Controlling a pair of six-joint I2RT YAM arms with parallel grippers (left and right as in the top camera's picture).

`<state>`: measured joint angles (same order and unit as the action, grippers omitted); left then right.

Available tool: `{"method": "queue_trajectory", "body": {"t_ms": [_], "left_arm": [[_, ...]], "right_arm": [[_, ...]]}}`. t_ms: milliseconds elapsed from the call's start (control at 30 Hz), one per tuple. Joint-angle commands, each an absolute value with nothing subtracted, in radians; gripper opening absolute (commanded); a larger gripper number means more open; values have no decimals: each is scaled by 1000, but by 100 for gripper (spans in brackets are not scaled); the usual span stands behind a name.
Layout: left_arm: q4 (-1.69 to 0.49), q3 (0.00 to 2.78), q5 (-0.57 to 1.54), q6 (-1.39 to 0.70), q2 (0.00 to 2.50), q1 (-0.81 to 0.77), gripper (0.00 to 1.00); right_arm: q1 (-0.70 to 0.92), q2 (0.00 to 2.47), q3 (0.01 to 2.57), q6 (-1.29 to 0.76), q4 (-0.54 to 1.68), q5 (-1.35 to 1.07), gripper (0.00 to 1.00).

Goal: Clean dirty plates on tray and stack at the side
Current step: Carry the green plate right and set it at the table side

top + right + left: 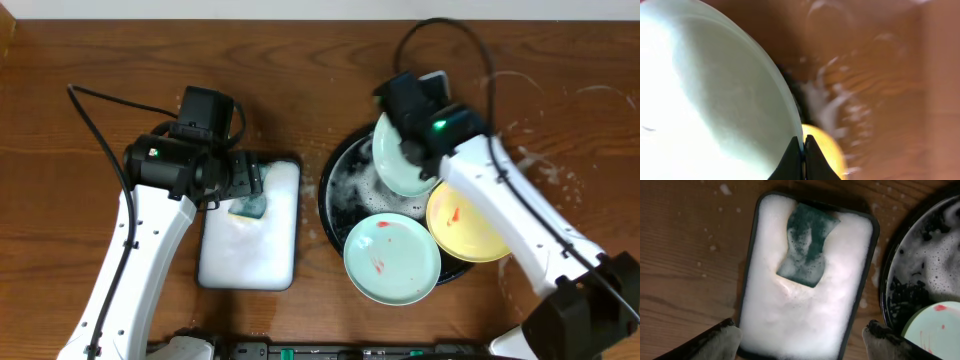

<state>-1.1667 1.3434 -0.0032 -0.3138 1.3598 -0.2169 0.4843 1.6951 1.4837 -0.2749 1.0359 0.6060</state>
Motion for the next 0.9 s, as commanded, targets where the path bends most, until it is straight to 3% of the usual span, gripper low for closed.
{"method": "queue_trajectory", "body": {"t_ms": [0, 167, 267, 433, 633, 767, 833, 867], "left_arm": [[-1169, 1343, -15, -308, 1350, -214, 83], [-1169, 1343, -15, -308, 1350, -214, 83], [-1169, 1343, -15, -308, 1350, -214, 83], [-1169, 1343, -15, -308, 1350, -214, 83], [-1169, 1343, -15, -308, 1350, -214, 83], [-1169, 1343, -15, -308, 1350, -214, 83], [-1169, 1343, -15, -308, 1350, -214, 83], [-1169, 1343, -15, -308, 1350, -214, 83]], "right_arm": [[342, 1693, 1482, -354, 1025, 285, 1], [1, 1692, 1482, -258, 1015, -161, 1], [-230, 1694, 1482, -239, 981, -308, 1], [-528, 1723, 1464, -252, 976, -279, 1], [-739, 1785, 1370, -292, 946, -142, 1], [-760, 1788, 1251, -303, 891, -6, 1], [-759, 1788, 1221, -310, 855, -30, 12], [-758, 1788, 1221, -305, 847, -61, 27]]}}
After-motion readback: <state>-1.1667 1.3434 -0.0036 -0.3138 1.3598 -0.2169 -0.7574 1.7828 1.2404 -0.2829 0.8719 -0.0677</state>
